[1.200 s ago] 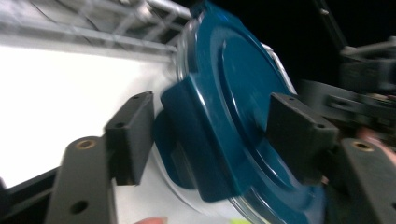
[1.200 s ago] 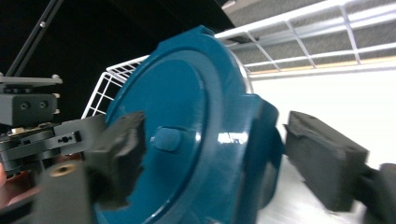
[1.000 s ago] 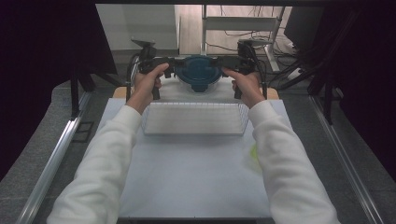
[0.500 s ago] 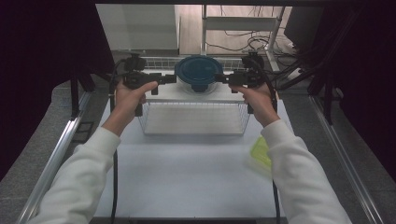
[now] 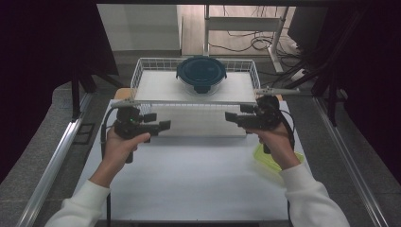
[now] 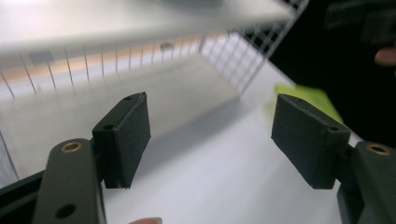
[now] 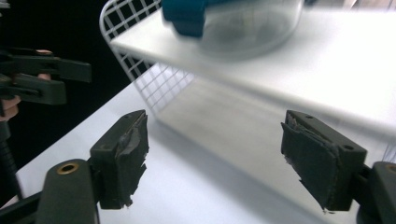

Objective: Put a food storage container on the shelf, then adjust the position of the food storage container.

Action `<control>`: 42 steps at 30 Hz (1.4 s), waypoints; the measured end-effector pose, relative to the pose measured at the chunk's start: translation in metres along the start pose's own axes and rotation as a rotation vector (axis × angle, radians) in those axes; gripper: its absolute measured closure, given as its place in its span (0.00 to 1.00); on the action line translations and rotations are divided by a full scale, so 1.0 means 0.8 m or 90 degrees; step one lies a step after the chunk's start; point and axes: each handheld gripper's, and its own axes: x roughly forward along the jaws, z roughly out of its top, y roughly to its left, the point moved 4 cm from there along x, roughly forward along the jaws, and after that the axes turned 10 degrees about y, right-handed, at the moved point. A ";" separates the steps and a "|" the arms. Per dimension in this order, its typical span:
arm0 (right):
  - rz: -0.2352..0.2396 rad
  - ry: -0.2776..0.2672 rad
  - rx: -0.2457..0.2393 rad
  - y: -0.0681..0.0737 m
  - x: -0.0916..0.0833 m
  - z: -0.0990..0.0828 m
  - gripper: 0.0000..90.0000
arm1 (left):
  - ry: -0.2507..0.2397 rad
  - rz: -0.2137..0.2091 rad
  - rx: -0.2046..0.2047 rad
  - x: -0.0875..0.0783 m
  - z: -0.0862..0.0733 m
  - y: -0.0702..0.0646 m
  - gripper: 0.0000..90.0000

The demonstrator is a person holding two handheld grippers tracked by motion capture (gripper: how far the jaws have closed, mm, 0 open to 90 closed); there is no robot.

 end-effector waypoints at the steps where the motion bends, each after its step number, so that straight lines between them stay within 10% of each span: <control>1: 0.001 0.001 -0.002 0.001 -0.001 -0.009 0.28 | 0.010 0.000 0.003 0.002 -0.009 -0.001 0.31; 21: -0.023 0.097 -0.026 -0.004 0.008 -0.164 0.35 | 0.116 0.036 0.070 0.043 -0.135 -0.025 0.33; 42: -0.008 0.146 -0.037 0.002 0.033 -0.174 0.35 | 0.131 0.052 0.051 0.047 -0.154 -0.017 0.32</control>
